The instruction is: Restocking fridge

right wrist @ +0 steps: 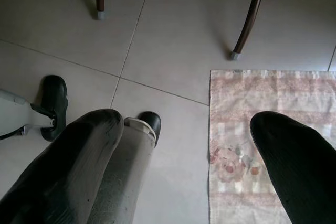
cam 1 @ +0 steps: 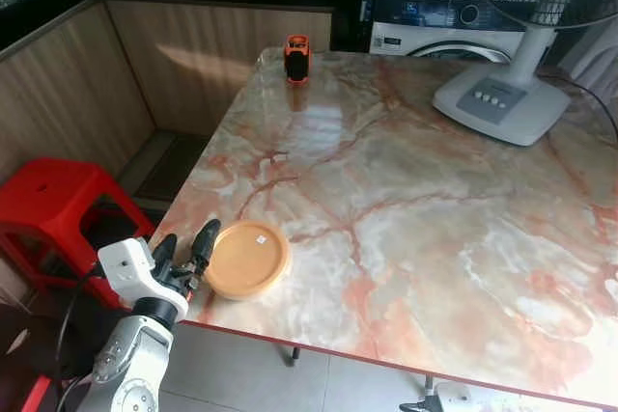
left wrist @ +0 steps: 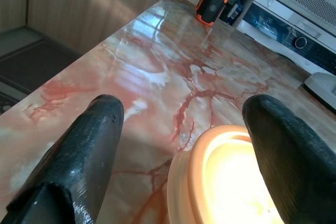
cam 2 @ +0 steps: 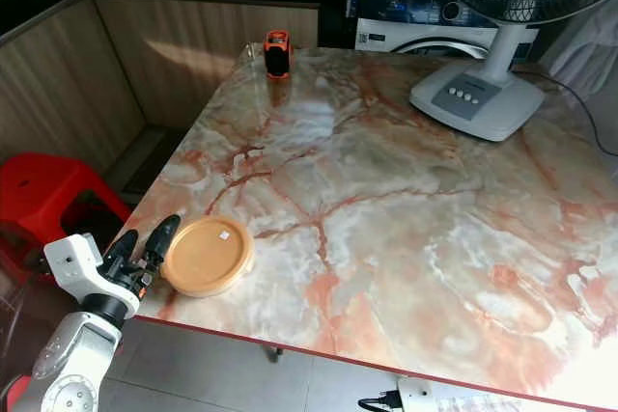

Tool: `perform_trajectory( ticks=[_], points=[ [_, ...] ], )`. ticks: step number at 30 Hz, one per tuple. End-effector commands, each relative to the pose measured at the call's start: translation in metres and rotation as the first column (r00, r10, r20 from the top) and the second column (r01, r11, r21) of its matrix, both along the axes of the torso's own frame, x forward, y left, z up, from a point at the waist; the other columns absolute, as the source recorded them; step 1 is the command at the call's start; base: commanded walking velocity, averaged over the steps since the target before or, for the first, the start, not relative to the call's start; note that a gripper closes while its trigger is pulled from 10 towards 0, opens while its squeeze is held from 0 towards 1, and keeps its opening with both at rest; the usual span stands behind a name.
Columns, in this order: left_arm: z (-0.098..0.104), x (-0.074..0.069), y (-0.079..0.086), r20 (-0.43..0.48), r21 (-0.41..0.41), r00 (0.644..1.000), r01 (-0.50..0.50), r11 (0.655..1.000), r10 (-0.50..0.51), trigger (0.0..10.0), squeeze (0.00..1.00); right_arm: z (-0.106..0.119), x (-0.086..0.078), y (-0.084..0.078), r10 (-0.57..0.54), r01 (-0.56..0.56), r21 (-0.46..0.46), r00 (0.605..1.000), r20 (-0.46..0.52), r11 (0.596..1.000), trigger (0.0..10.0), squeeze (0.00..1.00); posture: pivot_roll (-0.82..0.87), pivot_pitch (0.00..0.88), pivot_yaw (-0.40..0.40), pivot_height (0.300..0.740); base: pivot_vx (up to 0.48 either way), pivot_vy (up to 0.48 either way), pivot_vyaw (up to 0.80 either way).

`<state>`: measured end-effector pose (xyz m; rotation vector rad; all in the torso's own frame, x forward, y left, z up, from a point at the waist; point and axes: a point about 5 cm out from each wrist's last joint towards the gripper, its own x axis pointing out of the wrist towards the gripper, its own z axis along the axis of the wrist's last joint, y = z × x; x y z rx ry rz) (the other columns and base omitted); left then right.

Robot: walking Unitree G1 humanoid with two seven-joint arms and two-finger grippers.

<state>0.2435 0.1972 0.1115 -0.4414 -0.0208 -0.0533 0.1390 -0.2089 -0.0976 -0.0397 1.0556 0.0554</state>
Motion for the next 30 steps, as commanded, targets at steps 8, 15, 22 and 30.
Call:
perform_trajectory(
  ticks=[8,15,22,30],
  points=[
    [-0.009,0.002,0.002,-0.053,-0.047,0.998,0.016,0.999,-0.019,10.0,1.0,-0.001,-0.002,0.0,0.005,-0.005,-0.003,1.0,-0.009,1.0,10.0,0.0,0.04,0.046,-0.005,0.74,0.0,0.0,0.0],
    [-0.013,0.012,0.001,-0.052,-0.132,0.997,0.051,0.99,-0.059,10.0,0.0,0.0,-0.002,-0.001,0.016,-0.016,-0.01,1.0,-0.009,1.0,10.0,0.0,0.03,0.047,-0.009,0.74,0.0,0.0,0.0],
    [-0.019,0.016,-0.002,-0.062,-0.19,0.992,0.094,0.977,-0.107,10.0,0.0,0.0,-0.002,-0.002,0.014,-0.014,-0.011,1.0,-0.006,1.0,10.0,0.0,0.03,0.048,-0.012,0.74,0.0,0.0,0.0],
    [-0.024,0.018,-0.011,-0.078,-0.217,0.978,0.174,0.961,-0.195,10.0,0.0,0.0,-0.002,-0.002,0.017,-0.017,-0.013,1.0,-0.008,1.0,10.0,0.0,0.02,0.044,-0.012,0.74,0.0,0.0,0.0]
  ],
)
